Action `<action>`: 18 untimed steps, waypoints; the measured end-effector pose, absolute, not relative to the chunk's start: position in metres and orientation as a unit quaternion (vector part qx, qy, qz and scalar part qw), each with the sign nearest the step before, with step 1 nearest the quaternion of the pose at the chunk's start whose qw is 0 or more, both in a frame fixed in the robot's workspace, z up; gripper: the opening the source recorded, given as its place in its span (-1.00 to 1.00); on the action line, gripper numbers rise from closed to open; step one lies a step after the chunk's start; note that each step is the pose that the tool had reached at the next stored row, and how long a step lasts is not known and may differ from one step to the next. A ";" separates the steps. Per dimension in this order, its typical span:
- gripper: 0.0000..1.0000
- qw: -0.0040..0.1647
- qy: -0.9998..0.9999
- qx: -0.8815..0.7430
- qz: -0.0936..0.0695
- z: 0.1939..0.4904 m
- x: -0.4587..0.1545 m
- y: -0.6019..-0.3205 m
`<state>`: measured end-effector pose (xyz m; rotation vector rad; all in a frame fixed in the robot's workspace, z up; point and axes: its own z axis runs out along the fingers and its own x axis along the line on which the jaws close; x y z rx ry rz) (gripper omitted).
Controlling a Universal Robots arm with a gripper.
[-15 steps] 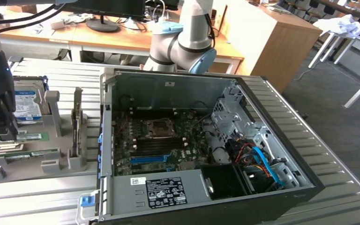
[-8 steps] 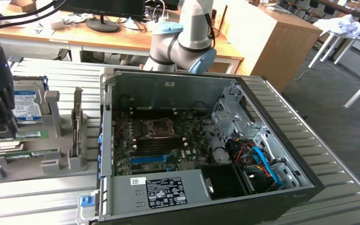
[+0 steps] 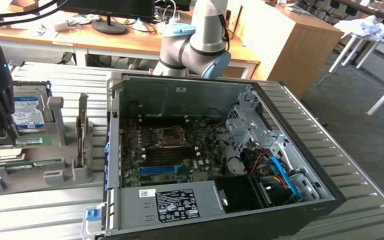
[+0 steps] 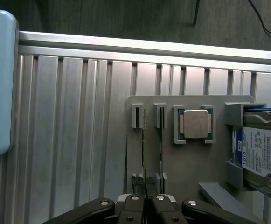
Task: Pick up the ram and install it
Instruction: 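Pick up the ram and move it above insertion slot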
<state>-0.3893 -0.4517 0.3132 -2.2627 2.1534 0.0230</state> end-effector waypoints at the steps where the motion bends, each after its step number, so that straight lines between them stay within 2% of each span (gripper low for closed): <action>1: -0.76 0.009 0.689 -0.724 0.007 0.314 -0.389 -0.452; 18: -0.76 0.009 0.689 -0.724 0.007 0.330 -0.389 -0.452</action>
